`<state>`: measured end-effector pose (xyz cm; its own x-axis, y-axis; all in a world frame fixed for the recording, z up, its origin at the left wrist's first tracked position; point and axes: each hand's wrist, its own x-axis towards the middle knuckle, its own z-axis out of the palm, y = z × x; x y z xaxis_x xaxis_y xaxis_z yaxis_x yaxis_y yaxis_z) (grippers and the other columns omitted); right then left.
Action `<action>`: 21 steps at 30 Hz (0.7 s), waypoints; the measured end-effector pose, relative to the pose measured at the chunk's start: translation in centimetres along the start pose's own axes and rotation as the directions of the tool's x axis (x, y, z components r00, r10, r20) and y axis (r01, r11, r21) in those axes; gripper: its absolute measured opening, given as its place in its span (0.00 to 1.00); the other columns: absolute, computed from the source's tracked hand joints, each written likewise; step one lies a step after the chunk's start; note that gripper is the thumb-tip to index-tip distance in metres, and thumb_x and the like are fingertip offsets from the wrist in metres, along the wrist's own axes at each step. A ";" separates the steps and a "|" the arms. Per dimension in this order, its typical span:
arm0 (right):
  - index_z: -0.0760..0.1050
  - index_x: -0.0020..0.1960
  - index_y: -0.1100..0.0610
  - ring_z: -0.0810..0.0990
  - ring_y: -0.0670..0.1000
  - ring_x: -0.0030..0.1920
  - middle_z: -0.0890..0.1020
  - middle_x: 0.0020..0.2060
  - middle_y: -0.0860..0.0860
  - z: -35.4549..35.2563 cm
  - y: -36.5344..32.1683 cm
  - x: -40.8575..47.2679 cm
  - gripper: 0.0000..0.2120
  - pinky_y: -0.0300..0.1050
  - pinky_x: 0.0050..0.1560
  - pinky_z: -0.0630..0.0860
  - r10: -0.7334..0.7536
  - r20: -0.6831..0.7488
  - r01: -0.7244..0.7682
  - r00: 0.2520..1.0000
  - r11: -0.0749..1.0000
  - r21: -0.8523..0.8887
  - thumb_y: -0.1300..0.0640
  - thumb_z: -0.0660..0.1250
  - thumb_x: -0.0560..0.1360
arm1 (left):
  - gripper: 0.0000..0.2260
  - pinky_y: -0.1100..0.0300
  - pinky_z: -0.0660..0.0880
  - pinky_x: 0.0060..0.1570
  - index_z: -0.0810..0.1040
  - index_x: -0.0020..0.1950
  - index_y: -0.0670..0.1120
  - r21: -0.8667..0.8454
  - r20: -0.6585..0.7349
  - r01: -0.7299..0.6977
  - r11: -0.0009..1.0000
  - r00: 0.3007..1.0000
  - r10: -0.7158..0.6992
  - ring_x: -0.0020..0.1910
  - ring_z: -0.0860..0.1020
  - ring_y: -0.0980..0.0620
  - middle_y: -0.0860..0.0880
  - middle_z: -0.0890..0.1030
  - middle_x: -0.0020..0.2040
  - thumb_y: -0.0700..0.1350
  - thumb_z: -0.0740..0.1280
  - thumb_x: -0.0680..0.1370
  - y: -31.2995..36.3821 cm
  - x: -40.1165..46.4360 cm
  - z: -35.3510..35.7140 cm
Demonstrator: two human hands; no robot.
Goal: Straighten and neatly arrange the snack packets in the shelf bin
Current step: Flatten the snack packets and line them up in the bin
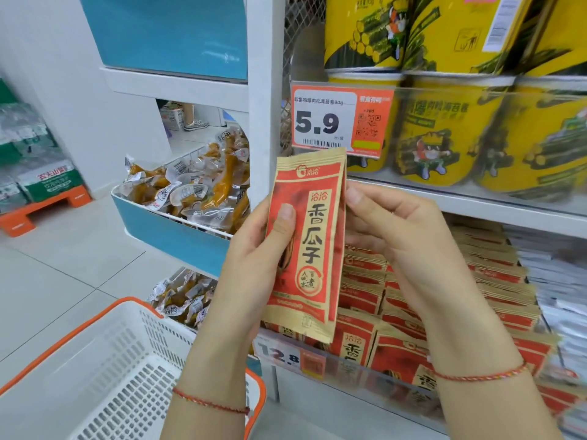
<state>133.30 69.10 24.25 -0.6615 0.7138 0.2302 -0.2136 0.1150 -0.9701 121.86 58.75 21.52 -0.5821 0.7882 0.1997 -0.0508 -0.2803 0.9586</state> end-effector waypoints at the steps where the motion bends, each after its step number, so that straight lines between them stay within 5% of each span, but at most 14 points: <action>1: 0.82 0.53 0.57 0.85 0.48 0.41 0.86 0.43 0.53 -0.1 0.0 -0.2 0.10 0.40 0.43 0.80 0.002 -0.003 -0.002 1.000 1.000 -0.002 0.56 0.65 0.76 | 0.12 0.64 0.79 0.35 0.80 0.56 0.54 -0.007 -0.005 0.012 1.000 1.000 -0.012 0.37 0.83 0.56 0.52 0.86 0.42 0.53 0.61 0.77 0.0 0.0 0.2; 11: 0.82 0.43 0.59 0.83 0.47 0.33 0.85 0.36 0.52 0.2 -1.1 -1.4 0.09 0.39 0.37 0.80 -0.002 -0.102 0.005 0.995 0.999 0.031 0.54 0.67 0.75 | 0.17 0.65 0.76 0.30 0.84 0.49 0.50 -0.002 -0.010 0.123 0.992 0.992 -0.123 0.30 0.80 0.55 0.48 0.84 0.35 0.57 0.58 0.79 -0.5 -0.1 1.5; 16: 0.82 0.43 0.58 0.83 0.48 0.34 0.86 0.37 0.53 0.6 -1.2 -1.5 0.08 0.38 0.38 0.79 0.018 -0.082 -0.010 0.996 0.996 0.087 0.56 0.66 0.76 | 0.18 0.59 0.81 0.44 0.83 0.54 0.49 -0.031 0.002 0.152 0.988 0.988 -0.152 0.46 0.84 0.46 0.42 0.85 0.50 0.57 0.58 0.80 -0.7 0.0 1.3; 21: 0.82 0.44 0.60 0.83 0.47 0.34 0.86 0.38 0.54 1.1 -0.9 -1.5 0.08 0.37 0.36 0.79 0.026 -0.084 -0.013 0.996 0.989 0.148 0.58 0.66 0.76 | 0.19 0.65 0.75 0.29 0.82 0.50 0.44 -0.079 0.038 0.165 0.983 0.986 -0.163 0.29 0.79 0.55 0.48 0.83 0.33 0.55 0.57 0.81 -0.5 -0.2 1.3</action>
<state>133.71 67.15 24.90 -0.6041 0.7719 0.1980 -0.3087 0.0024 -0.9512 123.10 59.47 21.29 -0.5352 0.8433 0.0484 -0.2105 -0.1886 0.9592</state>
